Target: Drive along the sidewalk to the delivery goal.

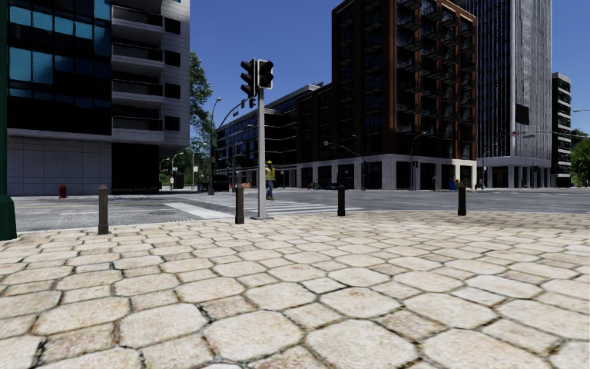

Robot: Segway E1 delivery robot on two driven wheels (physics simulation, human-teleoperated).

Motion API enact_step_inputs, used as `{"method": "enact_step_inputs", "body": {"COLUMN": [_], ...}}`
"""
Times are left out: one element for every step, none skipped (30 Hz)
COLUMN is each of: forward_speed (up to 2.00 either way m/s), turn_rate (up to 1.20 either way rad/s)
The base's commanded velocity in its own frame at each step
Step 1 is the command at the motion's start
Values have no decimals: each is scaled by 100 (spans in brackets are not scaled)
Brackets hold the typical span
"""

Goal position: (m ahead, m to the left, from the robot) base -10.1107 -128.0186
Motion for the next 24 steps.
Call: {"method": "enact_step_inputs", "body": {"forward_speed": [0,0,0,0,0,0,0,0,0,0,0,0,0,0,0,0,0,0,0,0,0,0,0,0], "turn_rate": [0,0,0,0,0,0,0,0,0,0,0,0,0,0,0,0,0,0,0,0,0,0,0,0]}}
